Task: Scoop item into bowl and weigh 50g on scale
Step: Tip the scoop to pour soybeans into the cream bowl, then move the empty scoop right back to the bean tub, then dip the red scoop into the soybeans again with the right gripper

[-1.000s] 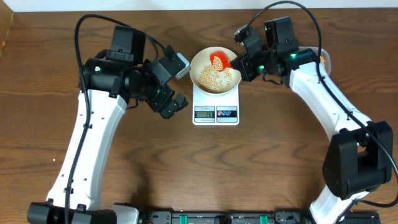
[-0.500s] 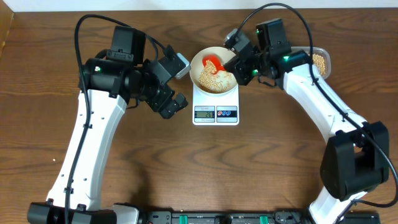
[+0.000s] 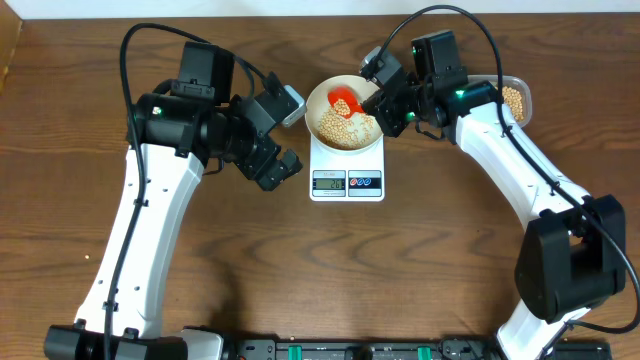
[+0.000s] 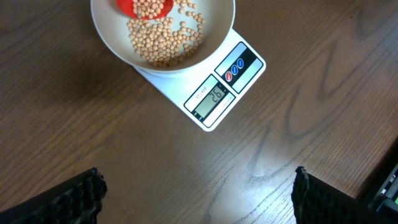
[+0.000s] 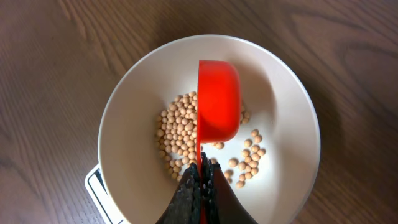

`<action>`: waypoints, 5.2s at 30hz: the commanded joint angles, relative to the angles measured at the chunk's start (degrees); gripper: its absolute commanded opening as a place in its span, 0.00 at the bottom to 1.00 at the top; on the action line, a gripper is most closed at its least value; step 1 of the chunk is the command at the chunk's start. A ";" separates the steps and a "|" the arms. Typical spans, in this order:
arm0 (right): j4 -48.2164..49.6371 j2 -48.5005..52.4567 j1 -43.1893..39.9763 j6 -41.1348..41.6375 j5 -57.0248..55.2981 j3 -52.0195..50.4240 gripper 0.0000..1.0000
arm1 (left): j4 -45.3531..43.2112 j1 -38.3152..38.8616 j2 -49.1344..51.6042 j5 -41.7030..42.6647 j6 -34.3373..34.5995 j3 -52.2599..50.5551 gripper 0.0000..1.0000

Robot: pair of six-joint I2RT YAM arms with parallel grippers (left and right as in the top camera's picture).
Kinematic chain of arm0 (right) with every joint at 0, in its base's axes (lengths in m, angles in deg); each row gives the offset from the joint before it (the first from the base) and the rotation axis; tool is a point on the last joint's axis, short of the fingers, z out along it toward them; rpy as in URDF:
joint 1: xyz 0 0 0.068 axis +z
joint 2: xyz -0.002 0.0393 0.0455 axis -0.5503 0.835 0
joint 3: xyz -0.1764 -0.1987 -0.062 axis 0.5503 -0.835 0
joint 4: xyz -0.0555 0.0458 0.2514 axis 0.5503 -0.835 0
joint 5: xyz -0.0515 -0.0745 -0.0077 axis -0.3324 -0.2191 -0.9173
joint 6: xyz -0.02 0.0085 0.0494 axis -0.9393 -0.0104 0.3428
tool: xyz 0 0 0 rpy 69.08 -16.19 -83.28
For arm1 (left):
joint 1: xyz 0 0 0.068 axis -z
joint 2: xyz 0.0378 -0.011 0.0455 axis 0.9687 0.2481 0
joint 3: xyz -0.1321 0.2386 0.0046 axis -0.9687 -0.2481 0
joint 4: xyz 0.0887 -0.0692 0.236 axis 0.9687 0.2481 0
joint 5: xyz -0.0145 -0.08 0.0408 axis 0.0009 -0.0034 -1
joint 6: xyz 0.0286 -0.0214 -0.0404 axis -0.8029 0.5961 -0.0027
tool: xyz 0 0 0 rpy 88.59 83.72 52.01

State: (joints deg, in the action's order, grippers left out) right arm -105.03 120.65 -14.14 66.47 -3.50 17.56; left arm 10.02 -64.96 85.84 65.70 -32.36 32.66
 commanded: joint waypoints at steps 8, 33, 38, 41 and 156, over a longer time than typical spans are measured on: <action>0.13 -1.86 0.26 -2.19 -0.20 0.50 0.01 | 0.07 0.17 -0.48 0.31 0.50 -0.24 0.98; 0.13 -1.86 0.33 -9.49 -0.63 0.50 0.01 | 0.07 0.17 -0.48 0.31 0.50 -0.22 0.98; -0.02 -1.86 0.98 -15.06 -0.61 0.50 0.01 | 0.07 0.17 -0.48 0.31 0.48 -0.24 0.98; -0.07 -1.86 1.46 -19.26 -0.92 0.50 0.01 | 0.07 0.17 -0.48 0.31 0.48 -0.24 0.98; -12.26 1.99 -37.75 20.37 10.56 0.31 0.01 | 0.07 0.17 -0.48 0.31 0.48 -0.24 0.98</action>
State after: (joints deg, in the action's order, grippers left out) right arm -117.01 121.98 -50.31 86.10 1.71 17.61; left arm 10.02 -64.96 85.84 65.70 -32.36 32.66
